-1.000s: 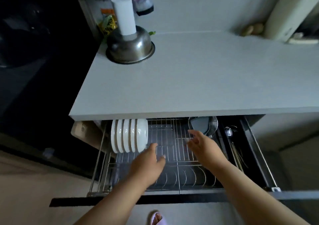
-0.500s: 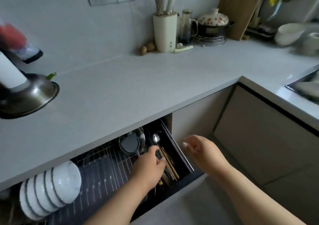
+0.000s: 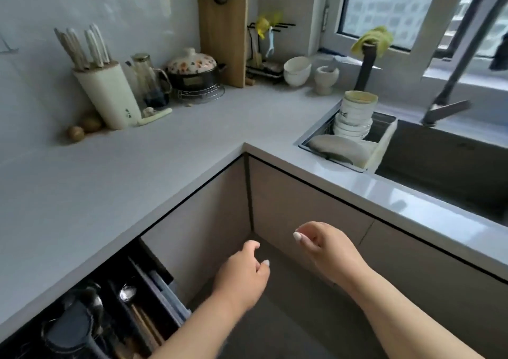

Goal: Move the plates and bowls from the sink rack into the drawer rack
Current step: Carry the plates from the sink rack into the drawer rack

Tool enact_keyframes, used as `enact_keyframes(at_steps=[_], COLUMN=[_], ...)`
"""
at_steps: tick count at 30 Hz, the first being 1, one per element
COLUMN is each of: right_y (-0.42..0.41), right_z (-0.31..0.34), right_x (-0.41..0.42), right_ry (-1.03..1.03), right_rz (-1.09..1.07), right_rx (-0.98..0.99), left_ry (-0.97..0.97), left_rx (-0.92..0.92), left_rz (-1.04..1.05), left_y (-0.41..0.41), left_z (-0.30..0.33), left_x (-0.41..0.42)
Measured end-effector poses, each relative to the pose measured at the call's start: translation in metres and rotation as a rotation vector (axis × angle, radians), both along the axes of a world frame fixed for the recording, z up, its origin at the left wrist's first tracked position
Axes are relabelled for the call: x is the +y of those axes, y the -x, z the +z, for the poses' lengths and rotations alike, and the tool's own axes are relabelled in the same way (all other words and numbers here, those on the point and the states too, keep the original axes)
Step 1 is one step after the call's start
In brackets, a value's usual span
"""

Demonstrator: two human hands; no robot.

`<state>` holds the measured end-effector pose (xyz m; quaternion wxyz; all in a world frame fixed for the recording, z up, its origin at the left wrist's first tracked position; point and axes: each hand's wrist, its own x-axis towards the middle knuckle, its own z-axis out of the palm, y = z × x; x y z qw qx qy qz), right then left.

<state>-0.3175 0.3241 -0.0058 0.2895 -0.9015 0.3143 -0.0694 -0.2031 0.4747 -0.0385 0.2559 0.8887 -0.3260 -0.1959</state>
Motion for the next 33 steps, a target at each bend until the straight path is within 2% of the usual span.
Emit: enact_keyframes(at_steps=[6,16,27,30,33], right_y=[0.031,0.043,-0.044,-0.071,-0.095], right_z=[0.002,-0.005,-0.001,-0.007,-0.019], right_x=[-0.050,-0.136,-0.299,-0.342,-0.378], right_ry=[-0.070,-0.153,-0.089,-0.045,-0.018], right_rz=[-0.159,-0.373,-0.562,-0.527,-0.452], right_rx=[-0.044,-0.084,-0.172,-0.111,-0.046], left_ry=[-0.050,-0.013,-0.297,-0.353,-0.383], left_rx=[-0.038,-0.182,-0.266,-0.270,-0.353], left_rz=[-0.138,-0.194,-0.288,-0.290,-0.319], left_y=[0.007,-0.028,-0.118,-0.132,-0.138], left_z=[0.005,0.011,-0.025,-0.037,-0.045], left_x=[-0.069,-0.184,-0.341,-0.366,-0.377])
